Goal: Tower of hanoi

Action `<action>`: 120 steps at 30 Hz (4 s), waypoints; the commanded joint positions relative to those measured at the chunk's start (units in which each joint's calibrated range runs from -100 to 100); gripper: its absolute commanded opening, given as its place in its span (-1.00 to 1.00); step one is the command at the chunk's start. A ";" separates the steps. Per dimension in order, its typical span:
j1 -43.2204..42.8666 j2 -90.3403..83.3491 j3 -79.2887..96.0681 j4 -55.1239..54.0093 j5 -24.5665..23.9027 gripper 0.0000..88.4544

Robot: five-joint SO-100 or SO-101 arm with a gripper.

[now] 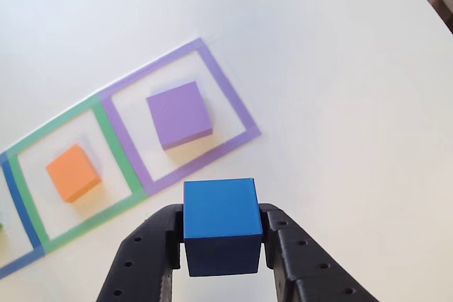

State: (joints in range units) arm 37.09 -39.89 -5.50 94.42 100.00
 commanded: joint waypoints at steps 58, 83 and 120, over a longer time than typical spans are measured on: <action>-6.33 50.39 71.06 -147.88 0.00 -0.97; -4.73 57.60 71.43 -155.65 0.00 -0.66; -16.09 -6.42 26.99 -26.15 0.00 -1.00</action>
State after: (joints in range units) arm 25.61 -40.90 33.62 51.67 100.00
